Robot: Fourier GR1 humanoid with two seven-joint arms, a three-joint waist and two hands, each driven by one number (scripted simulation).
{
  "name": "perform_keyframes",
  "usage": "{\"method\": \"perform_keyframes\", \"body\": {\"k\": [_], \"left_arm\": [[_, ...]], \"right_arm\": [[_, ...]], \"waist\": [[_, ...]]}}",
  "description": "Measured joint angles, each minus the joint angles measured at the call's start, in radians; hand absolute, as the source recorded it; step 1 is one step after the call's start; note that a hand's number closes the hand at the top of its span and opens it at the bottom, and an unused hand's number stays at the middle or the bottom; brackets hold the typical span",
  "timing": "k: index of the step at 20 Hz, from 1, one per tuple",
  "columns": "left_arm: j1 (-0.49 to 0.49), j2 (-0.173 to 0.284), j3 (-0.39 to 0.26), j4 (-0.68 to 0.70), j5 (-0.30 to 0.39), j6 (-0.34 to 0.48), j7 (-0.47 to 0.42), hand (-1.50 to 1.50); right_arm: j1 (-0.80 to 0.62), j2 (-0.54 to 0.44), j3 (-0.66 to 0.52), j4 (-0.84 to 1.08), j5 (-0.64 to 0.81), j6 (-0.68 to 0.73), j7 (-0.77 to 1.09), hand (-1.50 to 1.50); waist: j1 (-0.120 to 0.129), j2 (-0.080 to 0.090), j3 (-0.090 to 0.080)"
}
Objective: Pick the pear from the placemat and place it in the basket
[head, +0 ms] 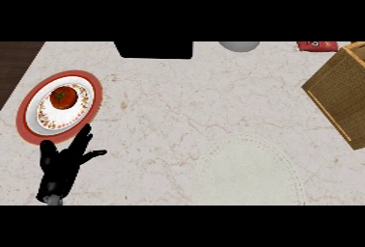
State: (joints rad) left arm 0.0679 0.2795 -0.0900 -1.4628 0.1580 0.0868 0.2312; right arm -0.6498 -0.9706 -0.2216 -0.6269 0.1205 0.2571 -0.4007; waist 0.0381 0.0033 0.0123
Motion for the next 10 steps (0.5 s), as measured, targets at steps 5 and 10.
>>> {"method": "perform_keyframes", "body": {"k": [5,10], "left_arm": [[-0.002,0.000,0.004,-0.003,0.001,-0.006,0.013,0.00],[0.008,-0.001,0.008,-0.009,0.010,-0.025,-0.001,0.00]], "right_arm": [[-0.072,-0.037,-0.040,0.133,-0.006,0.038,-0.048,-1.50],[-0.121,-0.087,-0.098,0.251,-0.037,0.079,-0.040,-1.50]], "waist": [[0.000,0.001,-0.001],[0.001,0.002,-0.001]]}}
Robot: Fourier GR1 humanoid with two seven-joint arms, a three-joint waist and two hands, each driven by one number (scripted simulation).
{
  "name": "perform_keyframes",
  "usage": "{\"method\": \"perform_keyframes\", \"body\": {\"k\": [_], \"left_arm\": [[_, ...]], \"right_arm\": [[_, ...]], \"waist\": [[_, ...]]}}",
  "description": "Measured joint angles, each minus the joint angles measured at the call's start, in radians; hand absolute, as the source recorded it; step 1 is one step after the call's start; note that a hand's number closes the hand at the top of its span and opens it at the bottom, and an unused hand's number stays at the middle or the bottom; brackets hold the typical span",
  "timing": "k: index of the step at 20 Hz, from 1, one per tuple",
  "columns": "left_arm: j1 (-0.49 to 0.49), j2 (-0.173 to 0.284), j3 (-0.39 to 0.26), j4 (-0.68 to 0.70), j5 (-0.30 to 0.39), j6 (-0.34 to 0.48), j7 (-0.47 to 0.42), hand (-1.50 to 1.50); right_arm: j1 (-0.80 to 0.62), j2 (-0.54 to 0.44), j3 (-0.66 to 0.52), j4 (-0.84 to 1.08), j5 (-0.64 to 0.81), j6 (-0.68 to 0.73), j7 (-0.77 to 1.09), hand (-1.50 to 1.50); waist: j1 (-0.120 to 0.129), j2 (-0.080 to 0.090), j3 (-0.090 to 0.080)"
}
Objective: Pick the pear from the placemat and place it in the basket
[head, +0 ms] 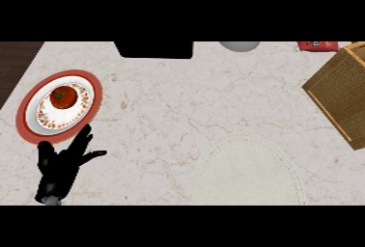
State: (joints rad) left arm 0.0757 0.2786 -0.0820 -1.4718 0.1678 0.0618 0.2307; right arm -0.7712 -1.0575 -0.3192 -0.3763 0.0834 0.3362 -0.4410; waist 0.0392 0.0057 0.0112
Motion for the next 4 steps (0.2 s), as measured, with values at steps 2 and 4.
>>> {"method": "perform_keyframes", "body": {"k": [2,4], "left_arm": [[-0.007,0.001,0.000,0.003,-0.004,0.001,0.011,0.00],[-0.003,0.004,0.000,-0.004,0.002,-0.009,0.009,0.00]], "right_arm": [[-0.020,-0.041,-0.019,0.039,-0.007,0.019,0.013,-1.50],[-0.015,-0.071,-0.032,0.077,-0.007,0.025,0.008,-1.50]], "waist": [[0.000,0.002,0.000],[0.001,0.003,0.000]]}}
